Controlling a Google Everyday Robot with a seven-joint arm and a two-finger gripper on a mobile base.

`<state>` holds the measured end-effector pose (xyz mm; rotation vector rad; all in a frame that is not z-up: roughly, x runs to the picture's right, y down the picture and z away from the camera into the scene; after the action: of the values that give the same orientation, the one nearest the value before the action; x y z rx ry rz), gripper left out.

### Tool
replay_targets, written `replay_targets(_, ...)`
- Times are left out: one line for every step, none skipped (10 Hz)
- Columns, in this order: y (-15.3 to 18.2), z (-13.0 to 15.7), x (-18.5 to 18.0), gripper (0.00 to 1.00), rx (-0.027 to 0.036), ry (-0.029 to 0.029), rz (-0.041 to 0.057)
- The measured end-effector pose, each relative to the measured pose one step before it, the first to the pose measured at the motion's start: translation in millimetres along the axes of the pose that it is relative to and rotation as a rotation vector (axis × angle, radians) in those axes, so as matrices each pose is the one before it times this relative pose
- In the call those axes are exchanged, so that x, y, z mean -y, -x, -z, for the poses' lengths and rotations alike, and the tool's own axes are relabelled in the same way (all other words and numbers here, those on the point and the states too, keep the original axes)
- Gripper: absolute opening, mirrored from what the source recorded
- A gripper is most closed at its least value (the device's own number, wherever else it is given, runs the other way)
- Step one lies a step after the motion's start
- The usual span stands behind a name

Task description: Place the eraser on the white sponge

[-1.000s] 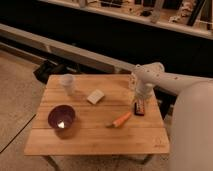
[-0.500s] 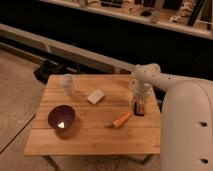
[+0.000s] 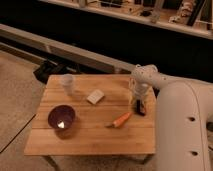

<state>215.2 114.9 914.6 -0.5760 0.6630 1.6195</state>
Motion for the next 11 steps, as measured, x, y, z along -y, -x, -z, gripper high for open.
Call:
replay_targets(0.99,1.45,2.33,0.65,0.00075,-0.00502,-0.00256)
replay_targets(-0.08,3.56,6.27,0.65,-0.00017,-0.0089,-0.00769)
replay_targets(-0.13,1.98,3.14,0.65,0.00068,-0.00349,-0.00518)
replay_targets(-0.88,1.5,3.49,0.65,-0.00174,-0.00517,-0.0051)
replay_targets(-0.34,1.42,1.91,0.65,-0.00039,-0.00383,-0.00171)
replay_targets(-1.11,0.97,2.51,0.65,-0.00219,-0.00174,-0.00341)
replay_targets(-0.19,0.21,0.5,0.65,-0.00012,0.001,-0.00116)
replay_targets(-0.59,-1.36,0.07,0.65,-0.00232,0.00333,-0.00193)
replay_targets(-0.55,-2.11,-0.2,0.65,-0.00329,0.00417,-0.00045)
replay_targets(0.17,-2.24,-1.61,0.65,-0.00218,0.0064,0.00261)
replay_targets(-0.03,-2.41,-1.14,0.65,-0.00313,0.0045,0.00213)
